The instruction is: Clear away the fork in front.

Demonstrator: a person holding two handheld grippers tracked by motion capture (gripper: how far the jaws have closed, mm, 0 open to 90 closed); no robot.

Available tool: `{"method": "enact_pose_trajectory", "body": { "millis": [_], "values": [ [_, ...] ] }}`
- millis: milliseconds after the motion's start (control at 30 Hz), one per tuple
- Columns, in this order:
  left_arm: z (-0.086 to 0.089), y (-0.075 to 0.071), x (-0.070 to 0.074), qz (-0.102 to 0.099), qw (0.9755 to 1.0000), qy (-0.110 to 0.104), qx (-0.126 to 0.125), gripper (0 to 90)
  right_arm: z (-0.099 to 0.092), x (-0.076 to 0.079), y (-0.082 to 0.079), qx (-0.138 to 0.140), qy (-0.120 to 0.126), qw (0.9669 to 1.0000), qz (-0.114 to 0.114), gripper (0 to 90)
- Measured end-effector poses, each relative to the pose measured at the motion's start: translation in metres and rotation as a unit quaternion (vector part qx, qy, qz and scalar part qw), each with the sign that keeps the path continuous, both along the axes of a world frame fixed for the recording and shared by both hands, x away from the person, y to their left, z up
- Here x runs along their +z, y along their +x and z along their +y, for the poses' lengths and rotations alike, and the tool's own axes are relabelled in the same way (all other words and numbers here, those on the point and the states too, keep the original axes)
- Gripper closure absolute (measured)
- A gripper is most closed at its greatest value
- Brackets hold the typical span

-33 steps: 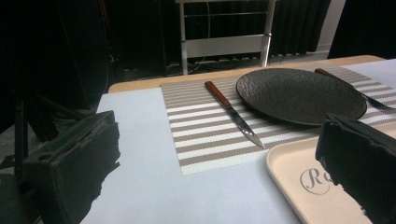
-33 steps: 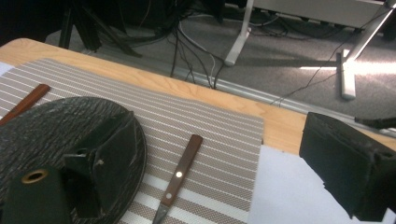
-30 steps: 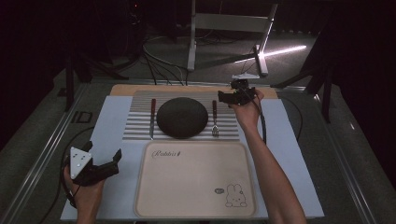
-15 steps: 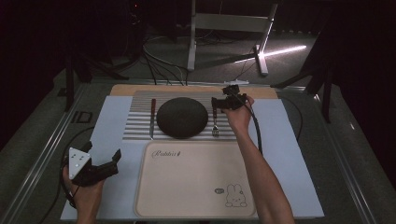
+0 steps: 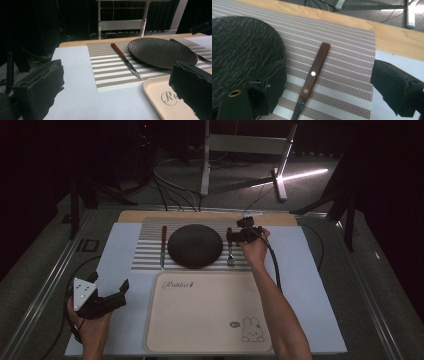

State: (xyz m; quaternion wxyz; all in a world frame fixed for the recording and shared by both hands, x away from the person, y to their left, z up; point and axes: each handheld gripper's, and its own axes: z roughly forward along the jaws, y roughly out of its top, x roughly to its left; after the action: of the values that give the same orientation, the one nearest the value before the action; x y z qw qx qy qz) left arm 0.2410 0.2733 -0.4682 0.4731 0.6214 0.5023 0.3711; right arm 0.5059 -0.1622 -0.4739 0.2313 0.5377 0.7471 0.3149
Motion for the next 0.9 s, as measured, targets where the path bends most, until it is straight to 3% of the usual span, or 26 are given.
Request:
{"method": "enact_pose_trajectory", "body": {
  "millis": [267,433,733,900],
  "values": [
    [0.004,0.000,-0.001,0.003,0.9999,-0.008,0.008,0.1,0.004,-0.015,0.006,-0.007,0.004,0.9995,0.032,19.4],
    [0.005,-0.001,-0.001,0.003,0.9999,-0.013,0.010,0.1,0.010,-0.026,0.010,-0.015,-0.004,0.9993,0.035,26.7],
    [0.007,-0.001,-0.001,0.001,0.9998,-0.016,0.010,0.1,0.015,-0.042,0.014,-0.029,-0.013,0.9967,0.074,45.3],
    [0.006,-0.002,-0.001,0.001,0.9999,-0.014,0.009,0.1,0.009,-0.037,0.014,-0.014,-0.027,0.9953,0.092,66.2]
  ]
}}
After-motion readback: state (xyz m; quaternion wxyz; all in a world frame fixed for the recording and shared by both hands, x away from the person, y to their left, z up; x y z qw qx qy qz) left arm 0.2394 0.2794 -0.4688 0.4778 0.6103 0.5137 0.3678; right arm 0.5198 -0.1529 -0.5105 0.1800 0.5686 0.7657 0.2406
